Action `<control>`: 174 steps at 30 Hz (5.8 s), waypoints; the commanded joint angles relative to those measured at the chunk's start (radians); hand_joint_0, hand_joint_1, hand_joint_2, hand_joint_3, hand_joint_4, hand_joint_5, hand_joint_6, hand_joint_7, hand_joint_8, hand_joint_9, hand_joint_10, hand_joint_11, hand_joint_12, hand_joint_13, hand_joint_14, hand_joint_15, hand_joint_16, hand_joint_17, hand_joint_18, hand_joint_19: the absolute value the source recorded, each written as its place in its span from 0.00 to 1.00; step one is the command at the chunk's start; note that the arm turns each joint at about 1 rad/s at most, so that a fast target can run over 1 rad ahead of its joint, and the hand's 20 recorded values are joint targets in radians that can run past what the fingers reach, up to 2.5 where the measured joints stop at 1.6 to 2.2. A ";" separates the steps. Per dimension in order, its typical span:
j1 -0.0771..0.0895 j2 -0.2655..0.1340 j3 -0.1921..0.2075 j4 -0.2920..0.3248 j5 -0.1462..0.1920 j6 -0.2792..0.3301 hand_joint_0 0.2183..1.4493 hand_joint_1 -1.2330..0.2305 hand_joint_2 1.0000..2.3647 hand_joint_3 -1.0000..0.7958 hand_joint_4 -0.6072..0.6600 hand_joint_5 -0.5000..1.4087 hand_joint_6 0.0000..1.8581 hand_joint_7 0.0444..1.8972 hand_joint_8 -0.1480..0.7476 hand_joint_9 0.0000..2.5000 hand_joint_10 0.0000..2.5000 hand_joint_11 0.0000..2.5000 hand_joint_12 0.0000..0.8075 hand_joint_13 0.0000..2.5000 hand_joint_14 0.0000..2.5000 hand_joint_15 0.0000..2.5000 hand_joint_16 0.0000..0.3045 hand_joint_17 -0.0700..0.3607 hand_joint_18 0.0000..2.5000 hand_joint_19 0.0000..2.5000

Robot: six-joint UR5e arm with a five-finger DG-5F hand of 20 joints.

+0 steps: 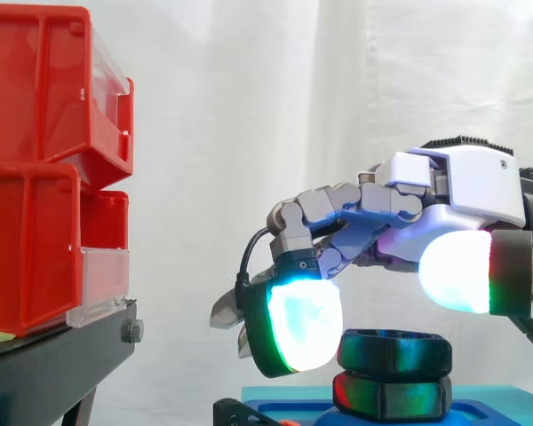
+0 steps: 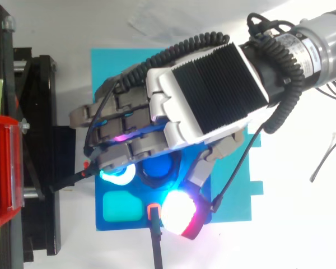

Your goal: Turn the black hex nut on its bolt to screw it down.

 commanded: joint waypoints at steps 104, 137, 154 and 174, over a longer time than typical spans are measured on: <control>0.000 0.000 0.012 -0.037 -0.037 -0.001 0.15 0.63 0.00 0.28 0.74 0.21 0.27 0.63 0.51 0.26 0.00 0.12 0.52 0.16 0.00 0.00 0.23 0.53 0.21 0.16; -0.067 0.000 0.012 -0.030 -0.109 -0.005 0.15 0.64 0.00 0.28 0.72 0.22 0.27 0.70 0.52 0.28 0.00 0.12 0.52 0.17 0.00 0.01 0.23 0.52 0.21 0.16; -0.073 0.000 0.057 0.020 -0.152 0.030 0.14 0.59 0.00 0.28 0.74 0.22 0.27 0.63 0.52 0.28 0.00 0.12 0.52 0.18 0.00 0.00 0.23 0.53 0.21 0.16; -0.003 -0.043 0.057 0.081 -0.086 0.015 0.13 0.53 0.00 0.28 0.76 0.21 0.27 0.60 0.51 0.28 0.00 0.12 0.52 0.18 0.00 0.00 0.23 0.53 0.21 0.16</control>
